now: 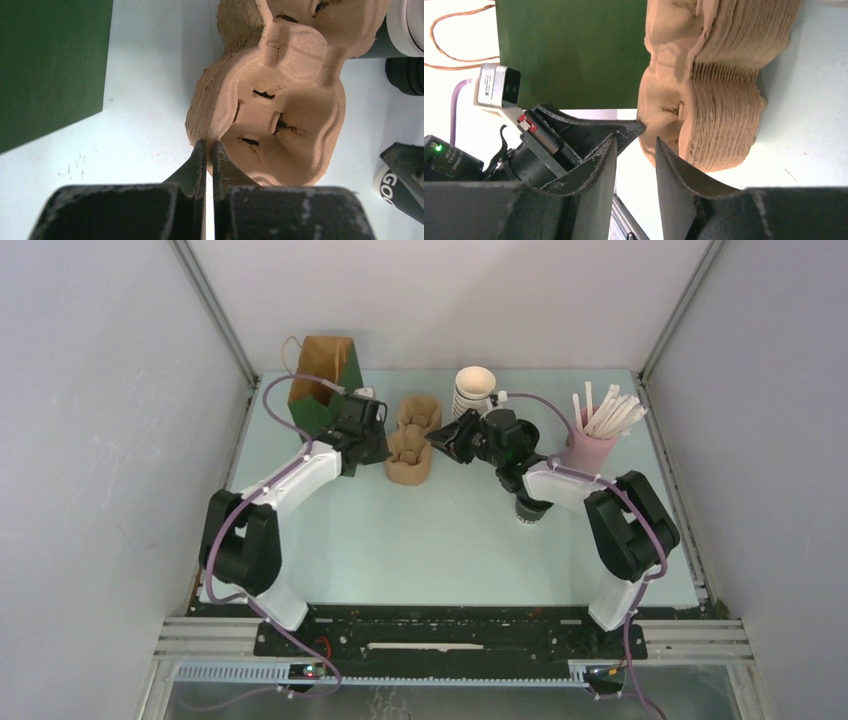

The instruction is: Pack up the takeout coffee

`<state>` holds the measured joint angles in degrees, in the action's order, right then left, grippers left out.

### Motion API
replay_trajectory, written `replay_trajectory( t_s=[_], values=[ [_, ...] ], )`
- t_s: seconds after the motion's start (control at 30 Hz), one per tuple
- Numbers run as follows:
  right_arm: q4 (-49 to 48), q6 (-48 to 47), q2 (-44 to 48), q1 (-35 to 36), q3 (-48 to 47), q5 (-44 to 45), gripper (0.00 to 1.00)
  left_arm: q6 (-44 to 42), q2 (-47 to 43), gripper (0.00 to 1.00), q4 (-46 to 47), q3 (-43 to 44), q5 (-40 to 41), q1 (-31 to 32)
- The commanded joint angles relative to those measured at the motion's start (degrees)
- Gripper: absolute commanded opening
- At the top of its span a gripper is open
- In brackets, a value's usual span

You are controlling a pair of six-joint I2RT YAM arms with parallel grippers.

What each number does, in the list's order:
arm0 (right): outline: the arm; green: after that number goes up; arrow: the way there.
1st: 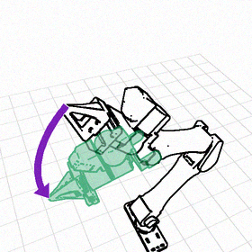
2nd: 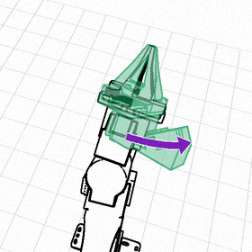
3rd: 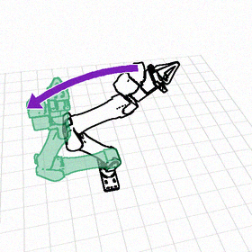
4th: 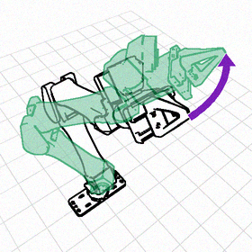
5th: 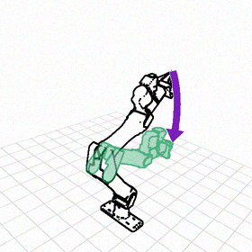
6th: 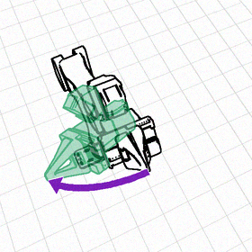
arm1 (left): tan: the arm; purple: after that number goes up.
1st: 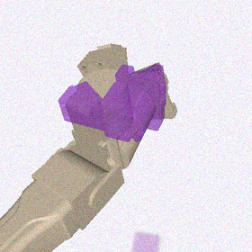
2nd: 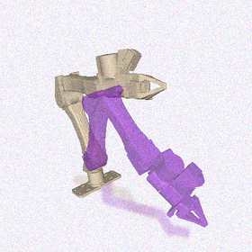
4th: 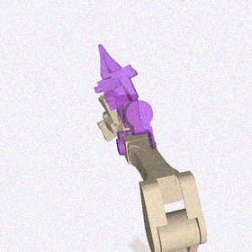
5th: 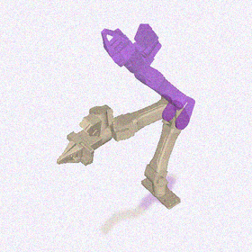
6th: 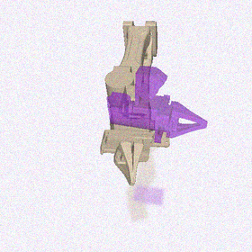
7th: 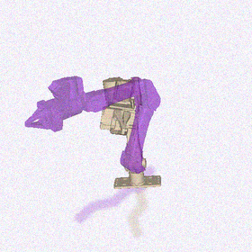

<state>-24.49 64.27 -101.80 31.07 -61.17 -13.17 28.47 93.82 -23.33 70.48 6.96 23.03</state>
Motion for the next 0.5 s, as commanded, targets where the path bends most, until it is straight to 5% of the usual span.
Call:
replay_trajectory(
  t_s=[0.0,0.47],
  values=[
    [-1.58,-0.77,1.08,-1.18,0.96,-1.84,0.42,3.94,-5.18,0.00,-0.30,-3.52,-3.39,0.79],
    [-5.45,-0.31,-1.29,-1.87,2.72,-2.83,0.35,7.04,-6.06,0.00,1.80,-6.11,-5.12,0.82]
  ],
)
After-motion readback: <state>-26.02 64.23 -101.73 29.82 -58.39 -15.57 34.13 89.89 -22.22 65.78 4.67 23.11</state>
